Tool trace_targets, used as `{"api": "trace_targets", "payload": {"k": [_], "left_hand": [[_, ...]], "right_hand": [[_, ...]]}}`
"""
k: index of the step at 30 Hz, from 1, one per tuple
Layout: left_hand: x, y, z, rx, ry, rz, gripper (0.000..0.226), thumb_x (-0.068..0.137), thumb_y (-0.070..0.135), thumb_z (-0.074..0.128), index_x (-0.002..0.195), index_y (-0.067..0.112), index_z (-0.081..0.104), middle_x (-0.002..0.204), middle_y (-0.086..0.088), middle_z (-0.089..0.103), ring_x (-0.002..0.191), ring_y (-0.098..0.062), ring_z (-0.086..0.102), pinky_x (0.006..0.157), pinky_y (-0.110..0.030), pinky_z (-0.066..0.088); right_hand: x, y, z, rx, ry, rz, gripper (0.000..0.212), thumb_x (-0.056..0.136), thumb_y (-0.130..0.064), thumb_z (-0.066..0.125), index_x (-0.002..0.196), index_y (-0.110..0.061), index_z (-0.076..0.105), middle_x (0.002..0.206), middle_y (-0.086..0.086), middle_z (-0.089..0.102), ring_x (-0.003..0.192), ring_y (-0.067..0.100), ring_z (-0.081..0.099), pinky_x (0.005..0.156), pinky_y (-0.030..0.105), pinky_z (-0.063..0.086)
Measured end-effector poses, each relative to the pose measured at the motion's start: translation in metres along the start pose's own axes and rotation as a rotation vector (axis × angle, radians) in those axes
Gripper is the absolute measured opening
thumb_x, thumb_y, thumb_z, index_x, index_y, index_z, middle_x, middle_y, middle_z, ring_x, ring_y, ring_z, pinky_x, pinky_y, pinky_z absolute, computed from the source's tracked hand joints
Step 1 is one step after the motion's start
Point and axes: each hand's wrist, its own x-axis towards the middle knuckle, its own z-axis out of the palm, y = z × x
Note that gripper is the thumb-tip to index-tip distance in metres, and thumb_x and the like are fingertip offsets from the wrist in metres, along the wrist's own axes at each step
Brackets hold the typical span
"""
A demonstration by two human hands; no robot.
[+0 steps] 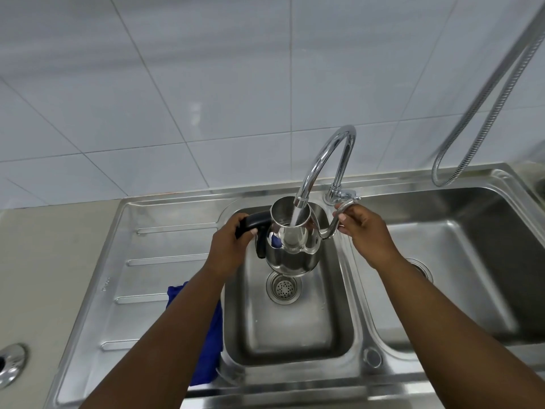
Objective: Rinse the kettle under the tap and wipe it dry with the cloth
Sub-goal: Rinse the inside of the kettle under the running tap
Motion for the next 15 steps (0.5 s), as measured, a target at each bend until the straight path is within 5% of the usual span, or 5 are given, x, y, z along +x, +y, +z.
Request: {"api": "trace_targets", "payload": {"k": [15], "left_hand": [[0.0045,-0.0055,0.0009,-0.03,0.0,-0.015,0.026,0.086,0.013,0.065,0.108,0.024,0.06,0.087,0.013,0.061,0.08,0.004,0.056,0.067,0.0,0.038]], "right_hand": [[0.0024,0.0033,0.0033,-0.009,0.014,0.007,0.021,0.097,-0.005,0.057,0.103,-0.021,0.069,0.109,0.013,0.073,0.107,0.034,0.07,0.099,0.049,0.055]]}}
